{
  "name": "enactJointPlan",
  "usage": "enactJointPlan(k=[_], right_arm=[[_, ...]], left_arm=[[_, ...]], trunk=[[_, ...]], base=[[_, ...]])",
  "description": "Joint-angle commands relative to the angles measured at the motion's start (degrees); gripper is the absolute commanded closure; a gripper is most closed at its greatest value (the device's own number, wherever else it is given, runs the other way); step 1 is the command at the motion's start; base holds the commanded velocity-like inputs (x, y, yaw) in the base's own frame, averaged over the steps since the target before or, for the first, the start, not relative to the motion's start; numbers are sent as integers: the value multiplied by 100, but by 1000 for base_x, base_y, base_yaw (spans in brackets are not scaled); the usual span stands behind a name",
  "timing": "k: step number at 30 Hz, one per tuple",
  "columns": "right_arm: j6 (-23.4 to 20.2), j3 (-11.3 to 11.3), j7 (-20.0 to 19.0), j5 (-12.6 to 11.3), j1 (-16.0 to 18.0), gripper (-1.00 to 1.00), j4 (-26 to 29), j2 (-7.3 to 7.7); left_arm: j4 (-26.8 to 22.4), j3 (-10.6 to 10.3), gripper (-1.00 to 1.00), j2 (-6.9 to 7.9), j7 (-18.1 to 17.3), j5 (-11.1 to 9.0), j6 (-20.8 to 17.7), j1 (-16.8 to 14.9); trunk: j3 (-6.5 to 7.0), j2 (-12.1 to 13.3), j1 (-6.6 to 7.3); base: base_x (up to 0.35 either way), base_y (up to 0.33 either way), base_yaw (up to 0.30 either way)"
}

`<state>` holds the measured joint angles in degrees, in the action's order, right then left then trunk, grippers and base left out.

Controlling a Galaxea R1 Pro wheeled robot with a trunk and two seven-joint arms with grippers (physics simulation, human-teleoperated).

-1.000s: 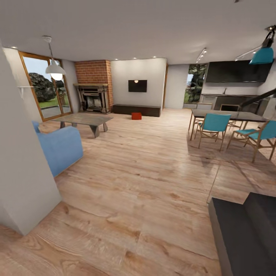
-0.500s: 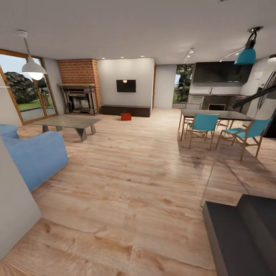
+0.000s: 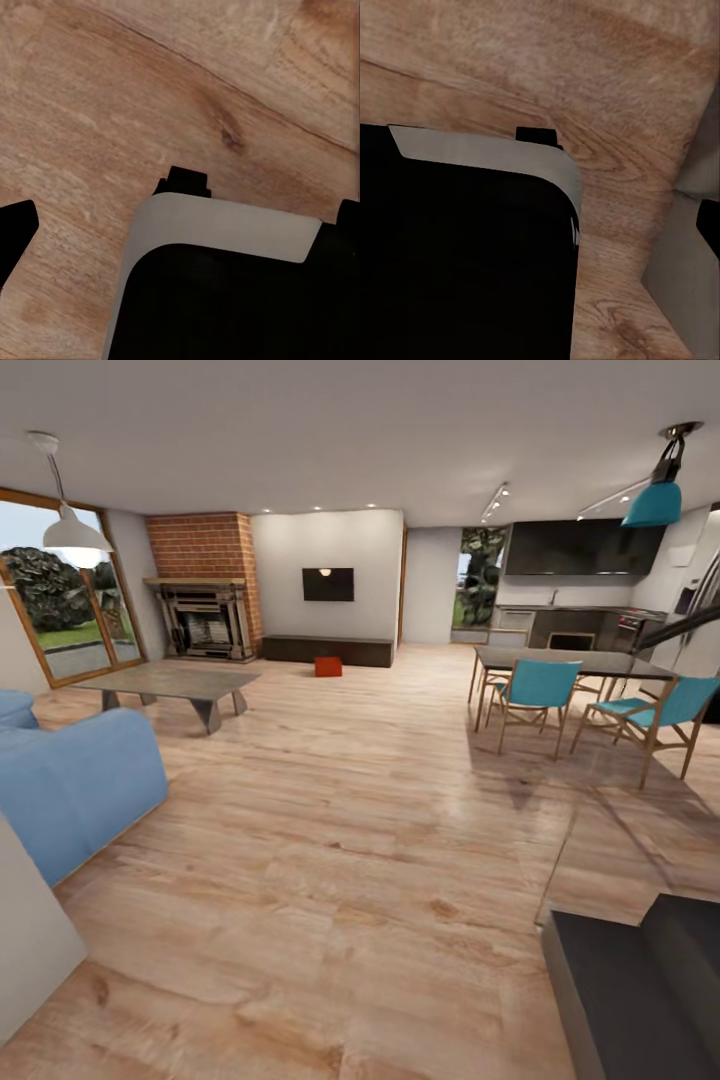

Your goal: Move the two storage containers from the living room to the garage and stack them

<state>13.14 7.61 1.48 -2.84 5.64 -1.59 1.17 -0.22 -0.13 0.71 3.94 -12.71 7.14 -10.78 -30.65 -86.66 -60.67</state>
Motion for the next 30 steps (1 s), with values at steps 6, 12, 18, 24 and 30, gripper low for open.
enactJointPlan(k=[6, 12, 18, 24, 30], right_arm=[[37, 40, 50, -32, 7, -100, -17, -10], [40, 39, 77, -33, 7, -100, -17, -5], [40, 39, 72, -33, 7, -100, -17, -3], [40, 39, 73, -33, 7, -100, -17, -3], [19, 45, 31, -32, 7, -100, -17, -3]], left_arm=[[4, 4, -100, -1, 10, -30, 15, -3], [4, 4, -100, -1, 8, -30, 15, -3], [4, 3, -100, -1, 10, -30, 15, -3], [4, 4, -100, -1, 6, -30, 15, -3], [4, 2, -100, -1, 9, -30, 15, -3]], trunk=[[-6, -3, -3], [-6, -3, -3], [-6, -3, -3], [-6, -3, -3], [-6, -3, -3]], base=[[322, 0, 0], [322, 0, 179], [322, 0, 56], [322, 0, 6], [322, 0, 0]])
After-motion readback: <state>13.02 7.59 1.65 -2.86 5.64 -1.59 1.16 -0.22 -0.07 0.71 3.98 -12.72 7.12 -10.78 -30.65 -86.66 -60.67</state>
